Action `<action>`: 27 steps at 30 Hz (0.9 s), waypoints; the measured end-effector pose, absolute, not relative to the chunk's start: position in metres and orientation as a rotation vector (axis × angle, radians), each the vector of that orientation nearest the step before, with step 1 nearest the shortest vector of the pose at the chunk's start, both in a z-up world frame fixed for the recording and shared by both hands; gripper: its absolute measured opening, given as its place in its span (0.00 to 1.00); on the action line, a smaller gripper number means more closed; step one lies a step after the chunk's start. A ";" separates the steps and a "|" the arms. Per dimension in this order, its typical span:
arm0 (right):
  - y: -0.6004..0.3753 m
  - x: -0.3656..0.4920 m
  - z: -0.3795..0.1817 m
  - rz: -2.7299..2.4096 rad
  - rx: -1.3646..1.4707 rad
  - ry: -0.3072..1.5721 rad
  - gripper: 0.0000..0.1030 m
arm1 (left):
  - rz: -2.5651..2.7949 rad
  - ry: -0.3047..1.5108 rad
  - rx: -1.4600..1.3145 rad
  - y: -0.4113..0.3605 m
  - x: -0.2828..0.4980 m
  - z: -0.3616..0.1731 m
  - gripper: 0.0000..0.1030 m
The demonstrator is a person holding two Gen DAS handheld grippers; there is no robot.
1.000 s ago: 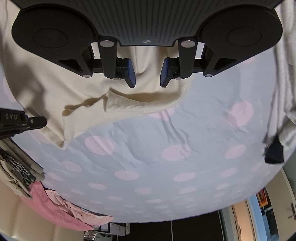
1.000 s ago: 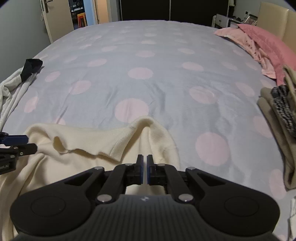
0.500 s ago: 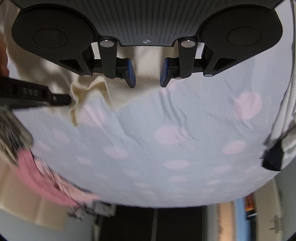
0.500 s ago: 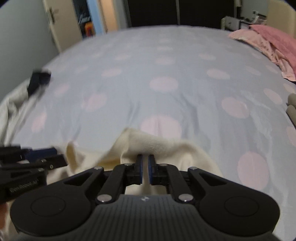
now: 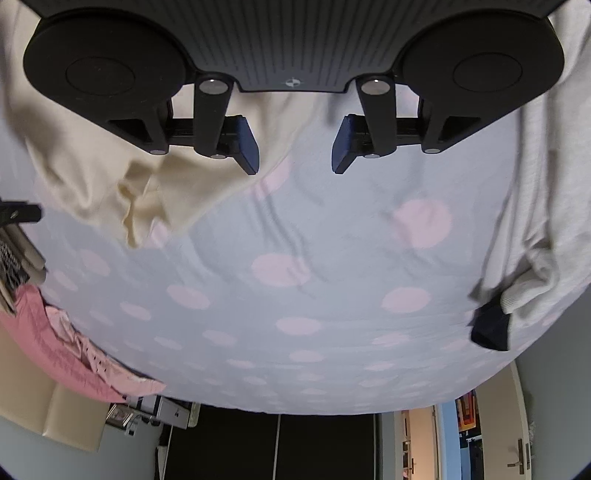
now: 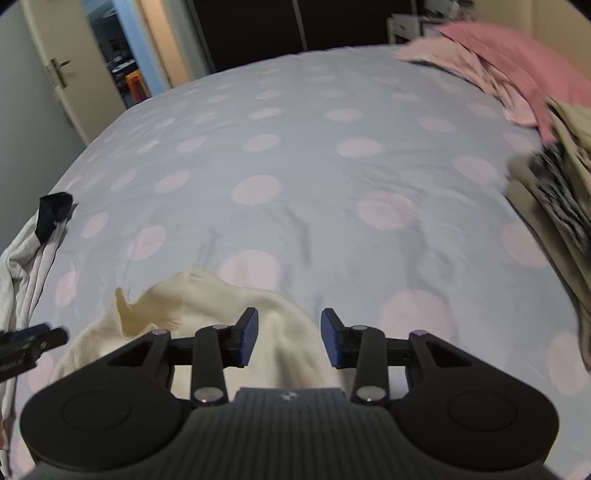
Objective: Fold clothes
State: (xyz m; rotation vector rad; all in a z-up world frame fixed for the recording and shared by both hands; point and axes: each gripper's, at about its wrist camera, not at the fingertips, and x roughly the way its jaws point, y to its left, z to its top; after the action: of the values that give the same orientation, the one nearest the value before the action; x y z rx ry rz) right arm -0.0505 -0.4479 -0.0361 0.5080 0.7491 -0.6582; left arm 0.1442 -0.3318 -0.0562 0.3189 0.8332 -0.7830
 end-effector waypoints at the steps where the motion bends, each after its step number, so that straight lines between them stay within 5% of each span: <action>1: -0.451 -0.057 -0.034 -0.667 0.516 0.754 0.40 | -0.779 0.838 0.324 -0.325 0.143 -0.055 0.40; 24: -0.395 -0.188 0.001 -0.548 0.329 0.964 0.58 | -0.714 1.191 0.468 -0.182 0.066 -0.083 0.40; 27: -0.396 -0.196 0.009 -0.574 0.337 0.948 0.58 | -0.697 1.229 0.463 -0.174 0.058 -0.092 0.23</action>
State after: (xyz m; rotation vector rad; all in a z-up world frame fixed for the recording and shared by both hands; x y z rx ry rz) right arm -0.1958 -0.3961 0.0085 0.3366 0.9479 -0.5737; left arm 0.0578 -0.1744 -0.0917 0.4631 1.2294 -0.6966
